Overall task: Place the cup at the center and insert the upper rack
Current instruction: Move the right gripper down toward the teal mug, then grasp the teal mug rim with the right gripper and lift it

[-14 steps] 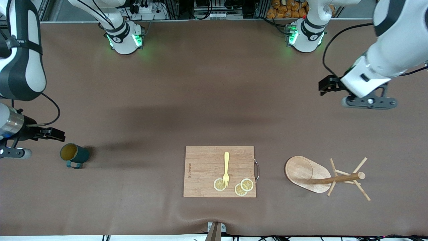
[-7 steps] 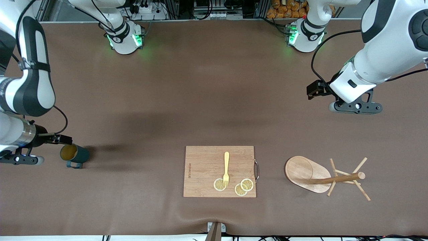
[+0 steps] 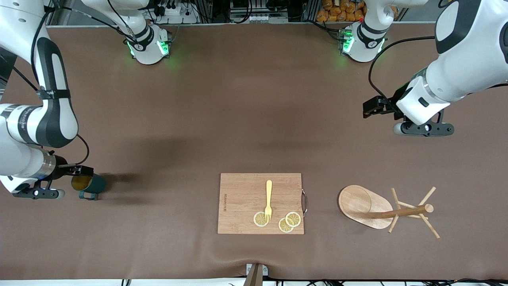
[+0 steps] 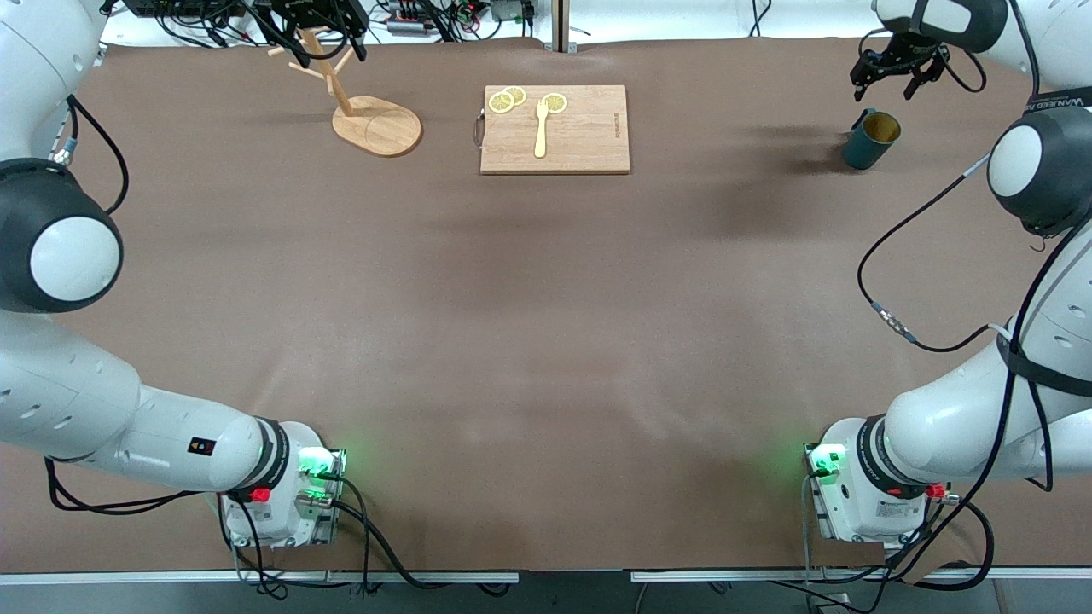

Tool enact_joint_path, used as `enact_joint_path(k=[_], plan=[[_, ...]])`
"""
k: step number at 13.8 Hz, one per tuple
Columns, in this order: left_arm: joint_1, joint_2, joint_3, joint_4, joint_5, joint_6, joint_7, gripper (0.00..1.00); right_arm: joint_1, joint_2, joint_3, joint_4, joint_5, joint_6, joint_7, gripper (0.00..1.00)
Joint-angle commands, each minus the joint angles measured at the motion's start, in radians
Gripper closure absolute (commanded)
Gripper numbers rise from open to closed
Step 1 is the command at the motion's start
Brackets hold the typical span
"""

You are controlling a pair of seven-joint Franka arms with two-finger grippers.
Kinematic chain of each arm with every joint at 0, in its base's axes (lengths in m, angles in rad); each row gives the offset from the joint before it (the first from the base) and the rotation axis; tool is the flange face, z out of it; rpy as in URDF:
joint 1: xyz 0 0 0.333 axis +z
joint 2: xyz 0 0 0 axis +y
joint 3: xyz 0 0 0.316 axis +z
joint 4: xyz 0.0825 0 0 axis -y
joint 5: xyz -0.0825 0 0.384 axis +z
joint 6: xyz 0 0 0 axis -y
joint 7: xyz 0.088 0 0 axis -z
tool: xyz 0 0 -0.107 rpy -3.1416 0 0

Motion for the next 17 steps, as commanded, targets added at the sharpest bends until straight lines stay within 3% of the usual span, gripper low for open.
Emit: enact_joint_path(k=[1,3,9,12,16,17], plan=[[0.004,-0.018,-0.001,-0.026,-0.024,0.004,-0.023,0.00,-0.024,0.002,0.011,-0.035,0.007,0.039,-0.029,0.00],[0.005,-0.024,0.005,-0.016,0.007,0.007,-0.001,0.00,-0.024,0.017,0.011,-0.035,0.007,0.040,-0.029,0.00],[0.011,-0.107,0.001,-0.019,0.216,0.005,0.235,0.00,-0.010,0.076,0.013,-0.034,0.007,0.102,-0.029,0.21],[0.004,-0.138,-0.002,-0.023,0.216,-0.010,0.235,0.00,-0.011,0.096,0.013,-0.034,0.008,0.105,-0.029,0.32],[0.002,-0.143,-0.013,-0.022,0.214,-0.016,0.226,0.00,-0.018,0.120,0.013,-0.034,0.008,0.119,-0.029,0.34],[0.002,-0.143,-0.013,-0.023,0.214,-0.015,0.224,0.00,-0.019,0.123,0.013,-0.034,0.008,0.119,-0.029,0.39]])
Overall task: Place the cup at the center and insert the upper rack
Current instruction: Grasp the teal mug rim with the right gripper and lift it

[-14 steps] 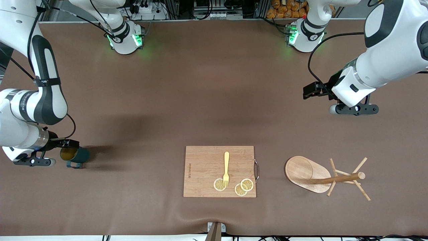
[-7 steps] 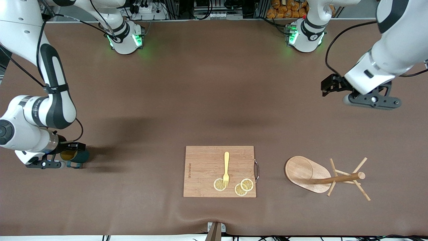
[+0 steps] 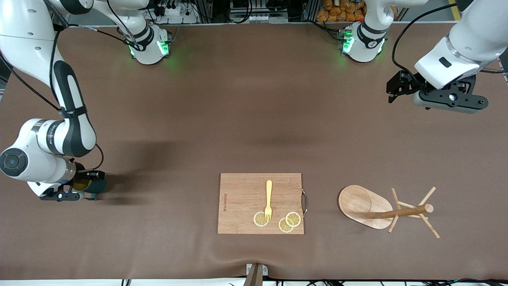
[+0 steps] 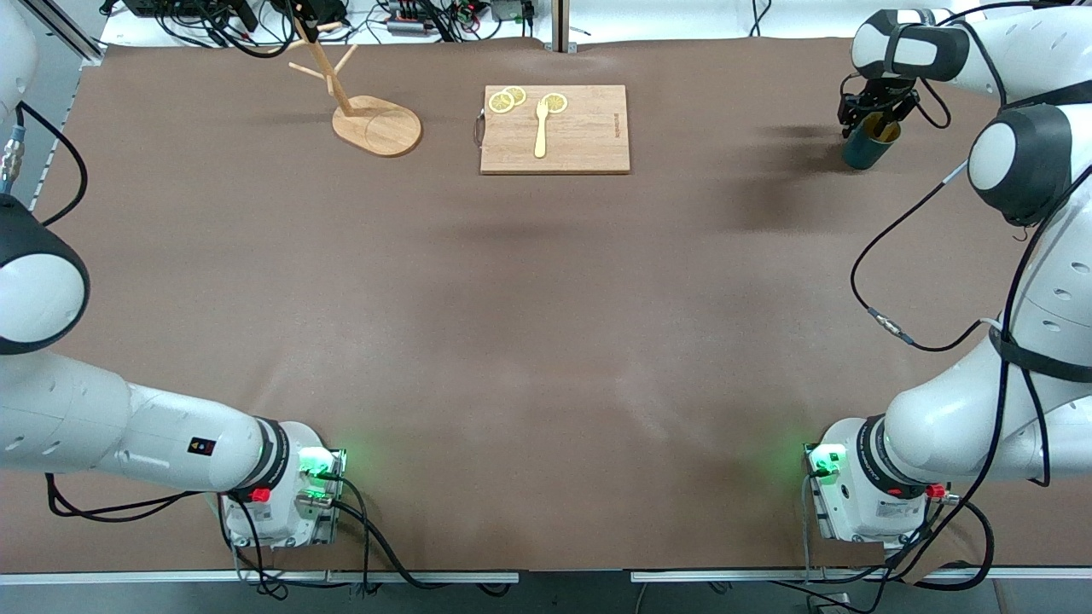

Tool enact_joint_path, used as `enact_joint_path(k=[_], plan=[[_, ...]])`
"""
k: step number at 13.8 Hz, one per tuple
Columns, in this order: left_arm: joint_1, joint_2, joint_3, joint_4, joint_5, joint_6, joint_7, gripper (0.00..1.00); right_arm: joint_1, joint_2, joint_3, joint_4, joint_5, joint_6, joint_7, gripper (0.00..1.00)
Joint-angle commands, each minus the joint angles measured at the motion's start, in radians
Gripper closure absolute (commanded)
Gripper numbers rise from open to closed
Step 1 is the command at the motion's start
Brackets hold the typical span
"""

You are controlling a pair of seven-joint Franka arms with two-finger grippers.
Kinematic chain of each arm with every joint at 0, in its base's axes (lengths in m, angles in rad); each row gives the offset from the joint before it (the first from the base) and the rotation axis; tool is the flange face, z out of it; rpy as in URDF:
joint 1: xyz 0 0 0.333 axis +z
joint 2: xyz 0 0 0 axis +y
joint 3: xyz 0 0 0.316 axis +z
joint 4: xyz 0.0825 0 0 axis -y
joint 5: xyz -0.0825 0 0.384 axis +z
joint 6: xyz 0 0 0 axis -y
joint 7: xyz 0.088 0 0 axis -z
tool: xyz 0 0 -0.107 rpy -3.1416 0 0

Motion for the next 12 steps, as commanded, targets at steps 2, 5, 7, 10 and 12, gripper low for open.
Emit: enact_joint_path(k=[2,5,7,10,12], plan=[[0.001,-0.015,-0.007,-0.014,0.022,-0.005,-0.002,0.00,-0.011,0.024,0.005,0.003,0.008,0.012,-0.012,0.45],[0.006,-0.010,-0.007,-0.013,0.018,-0.005,-0.004,0.00,-0.011,0.034,0.006,0.003,0.008,0.017,-0.010,0.64],[0.009,-0.010,-0.007,-0.013,0.015,-0.005,-0.005,0.00,-0.011,0.034,0.006,0.003,0.008,0.023,-0.012,0.76],[0.009,-0.010,-0.007,-0.013,0.010,-0.005,-0.008,0.00,-0.010,0.034,0.005,0.006,0.007,0.022,-0.022,0.94],[0.001,-0.007,-0.007,-0.013,0.010,-0.005,-0.028,0.00,-0.010,0.031,0.005,0.009,0.007,0.019,-0.035,1.00]])
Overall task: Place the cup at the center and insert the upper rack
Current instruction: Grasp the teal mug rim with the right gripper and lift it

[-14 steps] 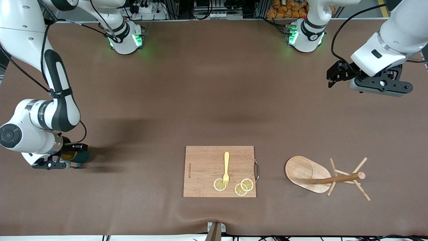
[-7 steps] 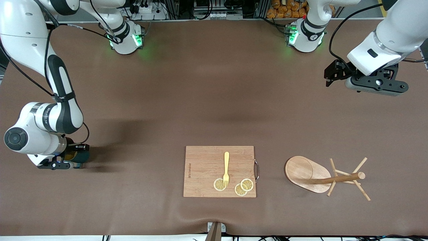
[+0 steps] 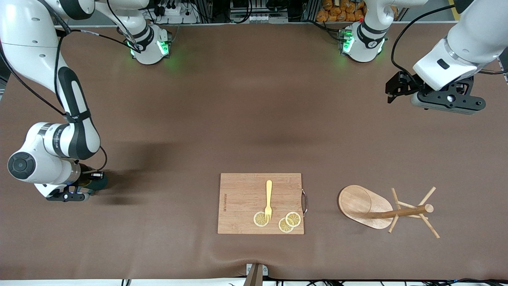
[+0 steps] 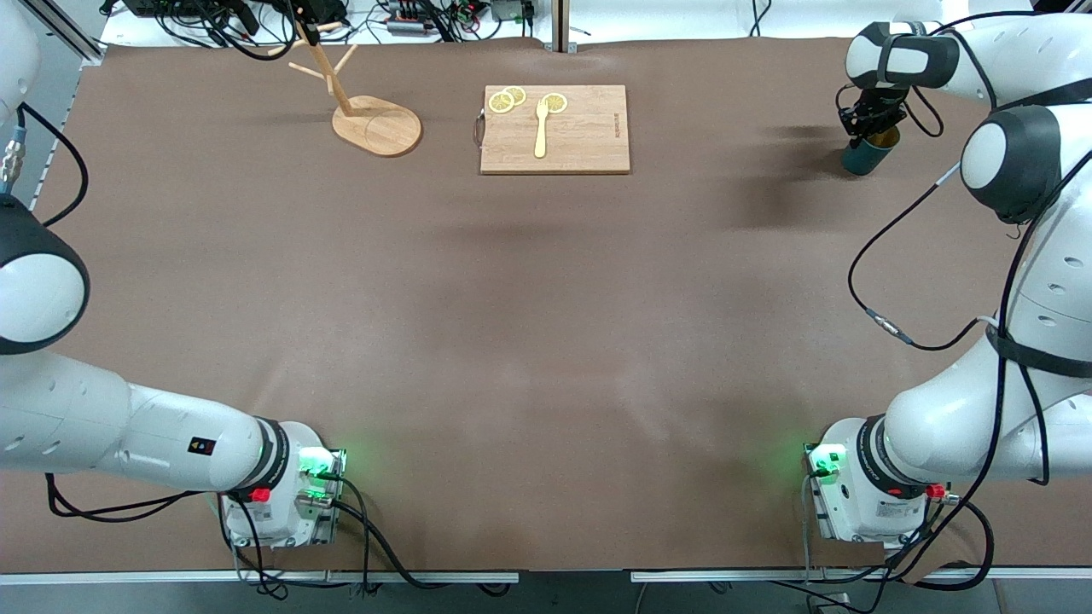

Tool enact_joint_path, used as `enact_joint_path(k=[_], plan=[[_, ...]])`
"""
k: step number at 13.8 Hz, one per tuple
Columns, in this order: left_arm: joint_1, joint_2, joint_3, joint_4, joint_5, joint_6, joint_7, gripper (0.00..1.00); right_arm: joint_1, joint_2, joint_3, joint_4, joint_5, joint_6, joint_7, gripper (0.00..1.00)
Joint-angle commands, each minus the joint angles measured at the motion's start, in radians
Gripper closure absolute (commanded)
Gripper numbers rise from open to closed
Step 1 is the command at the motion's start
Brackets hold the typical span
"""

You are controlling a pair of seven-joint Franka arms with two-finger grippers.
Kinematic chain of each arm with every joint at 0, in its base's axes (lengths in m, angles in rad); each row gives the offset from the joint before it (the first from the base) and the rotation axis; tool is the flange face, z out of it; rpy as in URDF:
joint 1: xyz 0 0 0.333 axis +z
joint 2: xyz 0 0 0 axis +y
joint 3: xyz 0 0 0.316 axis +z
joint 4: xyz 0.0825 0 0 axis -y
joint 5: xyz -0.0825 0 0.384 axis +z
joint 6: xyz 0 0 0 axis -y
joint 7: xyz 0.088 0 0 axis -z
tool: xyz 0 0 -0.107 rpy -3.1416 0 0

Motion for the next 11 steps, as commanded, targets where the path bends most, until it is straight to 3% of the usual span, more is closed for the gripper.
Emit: enact_joint_path(k=[1,8,11], plan=[[-0.005,-0.006,-0.006,-0.004,0.010,-0.004,-0.028,0.00,-0.007,-0.004,0.005,0.010,0.006,-0.007,-0.029,1.00],[-0.007,0.005,-0.006,-0.004,0.005,0.004,-0.034,0.00,0.004,-0.058,0.050,0.059,0.009,-0.152,-0.011,1.00],[-0.007,0.007,-0.006,-0.004,0.005,0.004,-0.034,0.00,0.005,-0.079,0.051,0.056,0.158,-0.206,-0.010,1.00]])
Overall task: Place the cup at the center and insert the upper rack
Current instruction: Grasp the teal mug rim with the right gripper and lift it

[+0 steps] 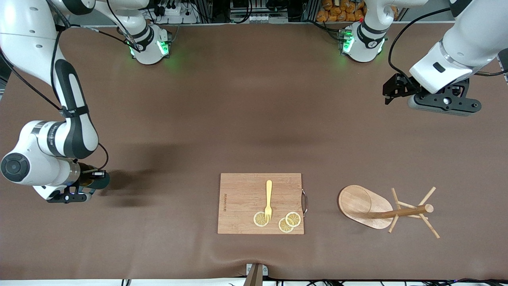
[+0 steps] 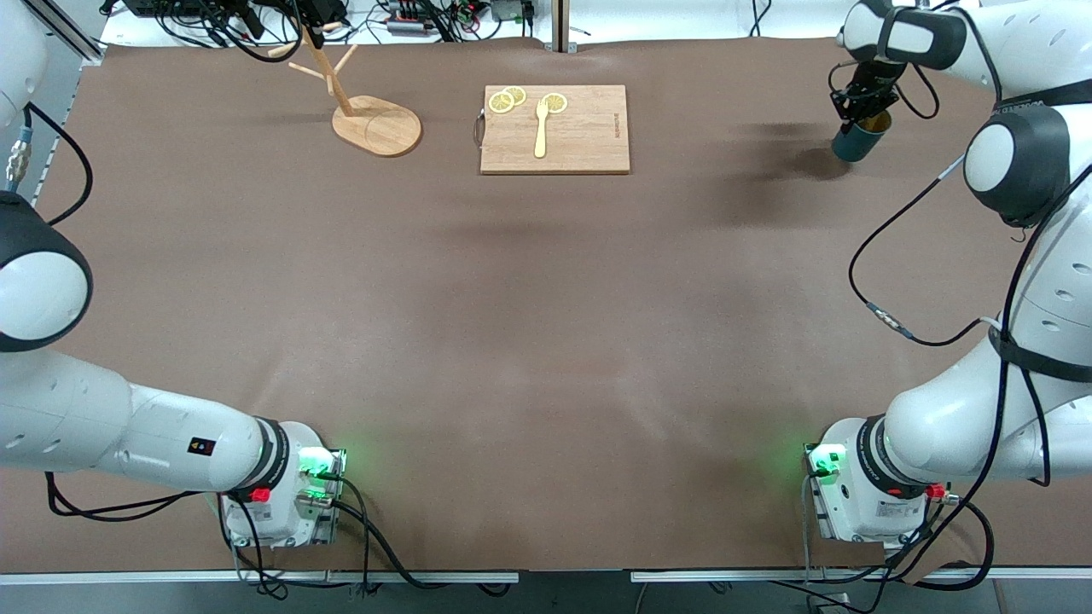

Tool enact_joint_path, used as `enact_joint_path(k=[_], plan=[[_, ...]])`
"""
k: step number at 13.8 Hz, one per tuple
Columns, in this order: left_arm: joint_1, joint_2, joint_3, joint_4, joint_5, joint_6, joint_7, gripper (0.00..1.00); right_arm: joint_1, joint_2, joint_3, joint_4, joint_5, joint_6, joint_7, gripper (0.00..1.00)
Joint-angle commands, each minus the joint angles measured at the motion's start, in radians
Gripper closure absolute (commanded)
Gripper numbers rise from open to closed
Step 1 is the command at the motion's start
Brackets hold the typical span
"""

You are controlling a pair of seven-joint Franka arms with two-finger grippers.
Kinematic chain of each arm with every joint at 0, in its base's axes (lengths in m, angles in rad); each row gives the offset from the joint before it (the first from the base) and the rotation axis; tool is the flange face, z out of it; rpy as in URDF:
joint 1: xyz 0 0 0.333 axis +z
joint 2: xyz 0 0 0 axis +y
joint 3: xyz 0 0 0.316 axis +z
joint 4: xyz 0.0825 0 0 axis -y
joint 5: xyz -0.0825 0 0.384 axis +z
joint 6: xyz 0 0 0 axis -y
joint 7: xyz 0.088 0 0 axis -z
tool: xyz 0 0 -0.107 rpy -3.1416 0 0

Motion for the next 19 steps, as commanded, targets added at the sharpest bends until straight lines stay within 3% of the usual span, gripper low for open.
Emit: enact_joint_path(k=[1,8,19], plan=[[-0.001,-0.004,-0.003,-0.002,0.005,0.005,-0.015,0.00,0.005,-0.045,0.005,-0.013,0.102,-0.059,0.019,1.00],[0.004,0.002,-0.003,-0.004,0.005,0.006,-0.015,0.00,0.171,-0.100,0.008,-0.019,0.119,-0.143,0.417,1.00],[0.004,0.003,-0.003,-0.005,0.005,0.005,-0.015,0.00,0.482,-0.125,0.011,-0.018,0.295,-0.142,1.002,1.00]])
